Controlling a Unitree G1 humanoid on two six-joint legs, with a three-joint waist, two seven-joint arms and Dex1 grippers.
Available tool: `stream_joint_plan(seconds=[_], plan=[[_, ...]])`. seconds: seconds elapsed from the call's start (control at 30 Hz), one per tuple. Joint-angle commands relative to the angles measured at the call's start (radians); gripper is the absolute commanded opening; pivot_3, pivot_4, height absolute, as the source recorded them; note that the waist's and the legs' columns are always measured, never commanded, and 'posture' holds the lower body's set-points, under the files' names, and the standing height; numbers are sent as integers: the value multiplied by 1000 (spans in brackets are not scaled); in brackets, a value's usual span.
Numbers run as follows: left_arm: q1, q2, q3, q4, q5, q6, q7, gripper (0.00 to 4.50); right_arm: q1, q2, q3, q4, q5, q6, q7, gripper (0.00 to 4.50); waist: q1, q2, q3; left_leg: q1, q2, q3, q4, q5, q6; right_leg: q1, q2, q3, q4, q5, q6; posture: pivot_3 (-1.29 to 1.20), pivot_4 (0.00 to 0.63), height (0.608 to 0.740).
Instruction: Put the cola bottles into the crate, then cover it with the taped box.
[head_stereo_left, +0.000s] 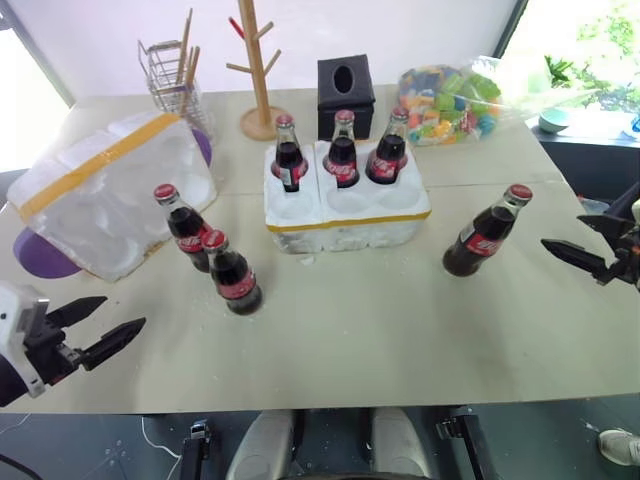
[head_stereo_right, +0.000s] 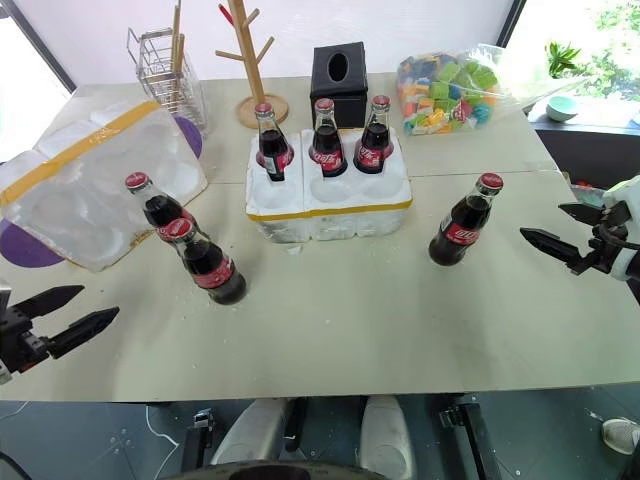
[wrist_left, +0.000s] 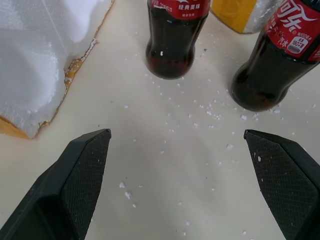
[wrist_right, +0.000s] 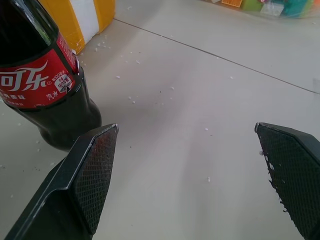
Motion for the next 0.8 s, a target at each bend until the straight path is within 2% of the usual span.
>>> stream_joint_plan(seconds=[0.03,0.43,0.67,0.8], plan=[[-1,1,34,-21,-3,-8,-1,4442,-3,5,-20,-10,10,-13,-5,4500,0,0,0,0,0,0,0,0,0,0,0,0,0,0,0,0,150,739],[-60,-2,32,1,-11,12,43,4442,7,-3,-28,-4,18,8,-3,4500,0,0,0,1,0,0,1,0,1,0,0,1,1,0,0,0,150,739],[-108,2,6,18,-24,20,34,4442,11,-51,-54,-16,18,42,24,4500,0,0,0,1,0,1,2,0,1,0,1,1,3,0,0,0,150,739],[-208,21,-44,79,-20,6,22,4442,35,-106,-111,-63,49,97,64,4500,5,1,0,1,0,1,3,0,1,1,1,1,4,0,0,0,150,739]])
